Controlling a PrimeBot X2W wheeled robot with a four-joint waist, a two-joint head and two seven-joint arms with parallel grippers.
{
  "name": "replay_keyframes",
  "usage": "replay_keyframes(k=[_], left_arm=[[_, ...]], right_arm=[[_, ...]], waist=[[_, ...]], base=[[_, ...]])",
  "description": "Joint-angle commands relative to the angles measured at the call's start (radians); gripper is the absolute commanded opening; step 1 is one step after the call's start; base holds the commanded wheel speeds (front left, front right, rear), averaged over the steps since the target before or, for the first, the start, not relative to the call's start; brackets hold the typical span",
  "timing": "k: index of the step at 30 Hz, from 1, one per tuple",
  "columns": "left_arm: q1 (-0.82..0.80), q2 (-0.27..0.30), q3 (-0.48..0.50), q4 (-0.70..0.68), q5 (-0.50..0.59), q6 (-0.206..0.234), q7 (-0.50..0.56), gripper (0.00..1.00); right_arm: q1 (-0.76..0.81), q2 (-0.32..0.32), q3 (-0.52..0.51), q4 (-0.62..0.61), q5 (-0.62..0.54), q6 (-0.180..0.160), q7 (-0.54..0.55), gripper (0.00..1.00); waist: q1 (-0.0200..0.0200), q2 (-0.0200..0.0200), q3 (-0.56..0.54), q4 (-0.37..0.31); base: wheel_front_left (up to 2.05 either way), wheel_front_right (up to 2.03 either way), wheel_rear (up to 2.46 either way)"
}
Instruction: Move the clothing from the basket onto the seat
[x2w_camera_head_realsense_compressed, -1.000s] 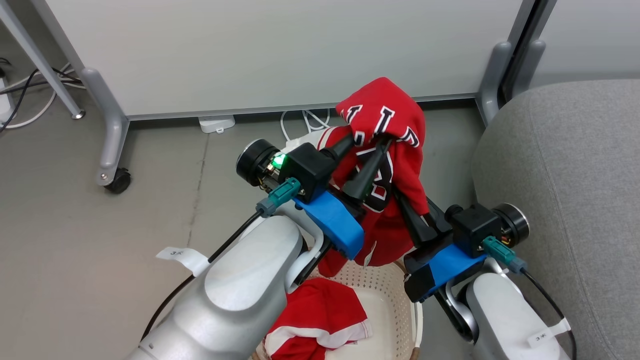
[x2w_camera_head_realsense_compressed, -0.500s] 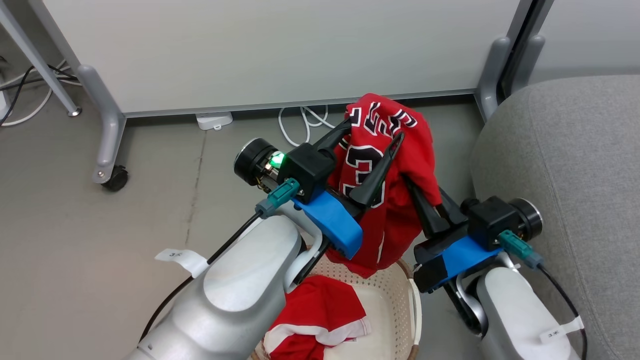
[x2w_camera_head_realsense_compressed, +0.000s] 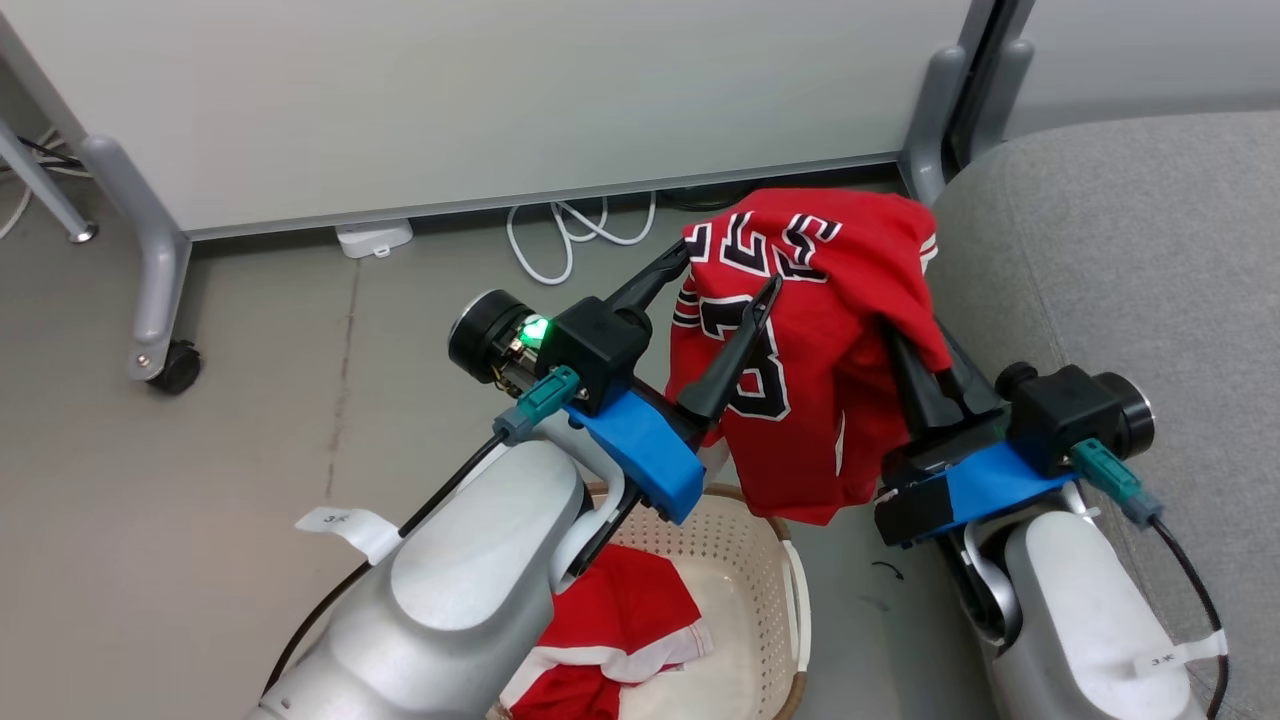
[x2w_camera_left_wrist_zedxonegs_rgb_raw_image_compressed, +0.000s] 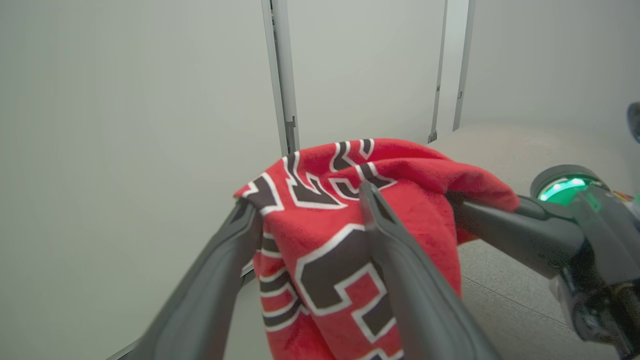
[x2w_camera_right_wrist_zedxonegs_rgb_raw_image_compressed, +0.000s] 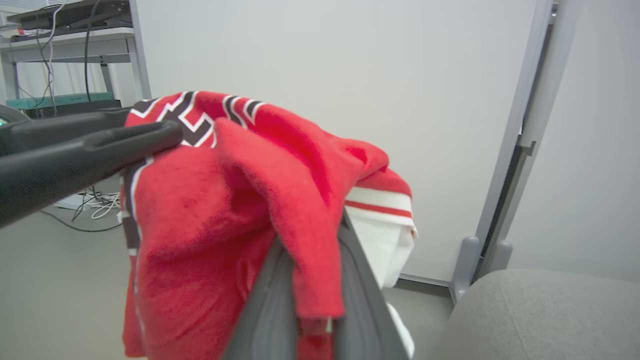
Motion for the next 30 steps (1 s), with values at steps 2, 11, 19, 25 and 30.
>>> replay_keyframes(k=[2,11,19,25,30], left_arm=[[0.007,0.007,0.004,-0.002,0.004,0.004,-0.003,1.0],[0.01,0.025,-0.005,-0.003,0.01,0.004,-0.003,1.0],[0.016,0.04,-0.029,-0.008,0.025,0.006,-0.003,1.0],[0.015,0.046,-0.05,-0.013,0.03,0.006,0.003,1.0],[0.011,0.044,-0.065,-0.016,0.032,0.003,0.006,1.0]], right_arm=[[0.008,0.001,-0.027,-0.02,-0.004,0.0,-0.001,0.0],[0.025,0.0,-0.094,-0.074,-0.015,0.0,-0.001,0.0],[0.054,0.0,-0.121,-0.101,0.004,0.0,-0.001,0.0],[0.075,0.0,-0.151,-0.117,0.011,0.0,-0.001,0.0],[0.089,0.001,-0.17,-0.129,0.012,0.0,-0.001,0.0]], waist=[[0.0,0.0,0.015,-0.028],[0.0,0.0,0.052,-0.121],[0.0,0.0,0.079,-0.218],[0.0,0.0,0.097,-0.28],[0.0,0.0,0.11,-0.317]], base=[[0.0,0.0,0.0],[0.0,0.0,0.0],[0.0,0.0,0.0],[0.0,0.0,0.0],[0.0,0.0,0.0]])
